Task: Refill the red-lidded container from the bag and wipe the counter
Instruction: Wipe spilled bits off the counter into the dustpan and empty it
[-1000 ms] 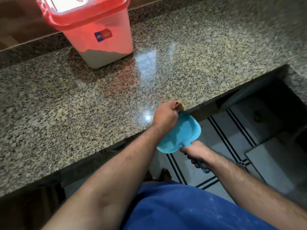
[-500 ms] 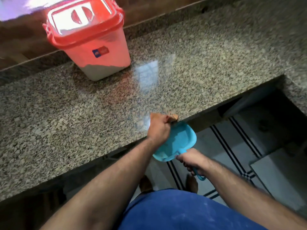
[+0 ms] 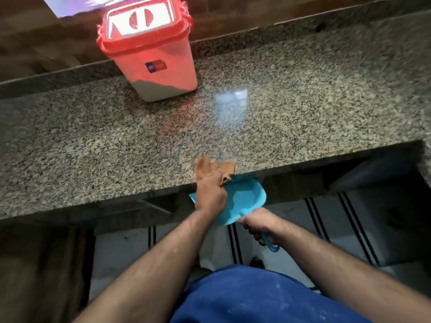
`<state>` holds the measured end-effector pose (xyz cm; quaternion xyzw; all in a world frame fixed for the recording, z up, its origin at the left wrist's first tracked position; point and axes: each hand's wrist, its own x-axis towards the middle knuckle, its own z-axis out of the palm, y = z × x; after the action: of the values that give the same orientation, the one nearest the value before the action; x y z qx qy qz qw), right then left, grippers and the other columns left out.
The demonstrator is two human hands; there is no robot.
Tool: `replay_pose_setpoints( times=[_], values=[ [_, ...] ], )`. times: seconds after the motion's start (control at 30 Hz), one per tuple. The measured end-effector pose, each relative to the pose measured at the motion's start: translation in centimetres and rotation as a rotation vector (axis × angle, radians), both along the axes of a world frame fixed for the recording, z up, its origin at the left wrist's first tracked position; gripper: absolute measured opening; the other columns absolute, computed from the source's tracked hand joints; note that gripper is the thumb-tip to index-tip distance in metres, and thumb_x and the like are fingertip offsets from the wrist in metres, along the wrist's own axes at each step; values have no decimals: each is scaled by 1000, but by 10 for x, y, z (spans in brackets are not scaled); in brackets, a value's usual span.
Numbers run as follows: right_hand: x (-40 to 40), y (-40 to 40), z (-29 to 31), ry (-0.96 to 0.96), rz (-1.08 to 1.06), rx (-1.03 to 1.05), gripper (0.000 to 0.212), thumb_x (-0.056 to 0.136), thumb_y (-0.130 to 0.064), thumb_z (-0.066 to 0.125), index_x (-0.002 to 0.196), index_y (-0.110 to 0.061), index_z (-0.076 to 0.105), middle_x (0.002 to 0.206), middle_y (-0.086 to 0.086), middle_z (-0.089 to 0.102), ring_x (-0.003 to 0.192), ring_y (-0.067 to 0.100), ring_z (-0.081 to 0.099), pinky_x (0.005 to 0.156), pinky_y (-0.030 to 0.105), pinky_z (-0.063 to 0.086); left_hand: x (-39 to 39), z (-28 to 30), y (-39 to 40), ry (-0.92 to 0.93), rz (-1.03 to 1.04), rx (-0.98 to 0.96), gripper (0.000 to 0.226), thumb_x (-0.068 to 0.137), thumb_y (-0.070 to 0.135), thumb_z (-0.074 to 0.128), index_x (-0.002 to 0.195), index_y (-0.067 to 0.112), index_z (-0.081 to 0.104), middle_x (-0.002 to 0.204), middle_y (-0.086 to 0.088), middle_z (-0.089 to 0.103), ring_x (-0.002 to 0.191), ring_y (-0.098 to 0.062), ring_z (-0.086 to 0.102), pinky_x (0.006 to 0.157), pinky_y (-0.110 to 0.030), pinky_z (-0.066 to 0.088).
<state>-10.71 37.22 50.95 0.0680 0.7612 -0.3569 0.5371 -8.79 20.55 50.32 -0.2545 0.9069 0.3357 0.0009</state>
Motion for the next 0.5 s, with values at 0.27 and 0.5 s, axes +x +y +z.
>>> replay_pose_setpoints(
  times=[0.27, 0.5],
  values=[
    [26, -17, -17, 22, 62, -49, 15, 100, -19, 61, 86, -15, 56, 56, 1, 45, 37, 14, 35, 42, 22, 28, 27, 50, 8, 32, 528, 760, 15, 106, 13, 55, 102, 15, 69, 72, -4, 64, 41, -17, 55, 37, -23, 46],
    [75, -61, -22, -22, 161, -41, 13, 96, -22, 66, 99, -11, 60, 59, 2, 46, 40, 14, 38, 44, 23, 32, 117, 67, -60, 200, 769, 868, 17, 111, 30, 57, 108, 16, 67, 67, -7, 75, 74, -49, 72, 71, -80, 56]
  ],
)
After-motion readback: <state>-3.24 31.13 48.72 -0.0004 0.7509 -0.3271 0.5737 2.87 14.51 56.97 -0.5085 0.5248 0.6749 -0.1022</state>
